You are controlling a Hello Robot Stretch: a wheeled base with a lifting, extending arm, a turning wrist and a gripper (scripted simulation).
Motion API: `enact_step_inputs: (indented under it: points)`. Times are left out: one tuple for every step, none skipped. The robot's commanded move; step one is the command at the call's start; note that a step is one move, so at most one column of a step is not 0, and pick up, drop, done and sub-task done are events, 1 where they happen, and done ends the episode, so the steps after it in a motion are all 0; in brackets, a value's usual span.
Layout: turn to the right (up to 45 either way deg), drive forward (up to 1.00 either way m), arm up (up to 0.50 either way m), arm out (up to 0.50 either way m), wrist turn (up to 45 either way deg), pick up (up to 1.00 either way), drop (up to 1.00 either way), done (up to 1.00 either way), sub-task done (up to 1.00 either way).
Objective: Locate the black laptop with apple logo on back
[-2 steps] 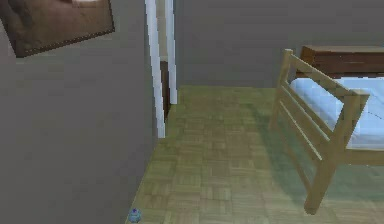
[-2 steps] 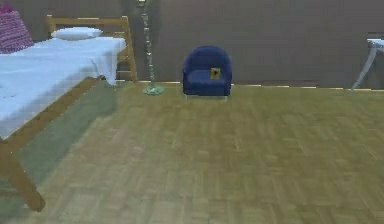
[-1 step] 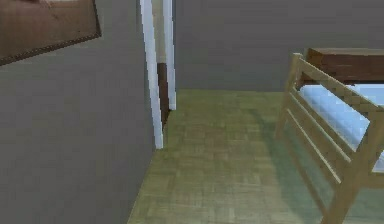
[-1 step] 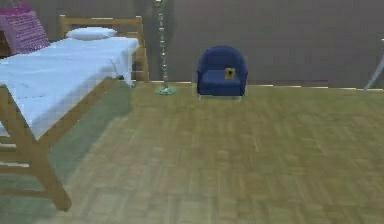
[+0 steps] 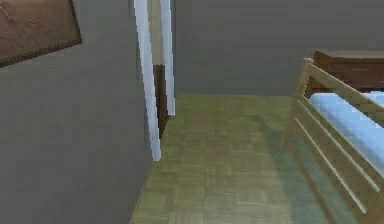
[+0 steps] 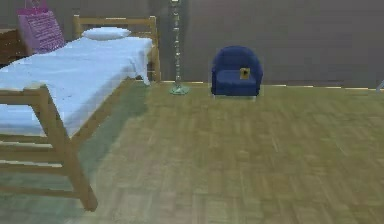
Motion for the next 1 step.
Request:
enact_step_inputs:
  points:
    - [0.0,1.00,0.00,0.00,0.0,0.00,0.00,0.00,0.00]
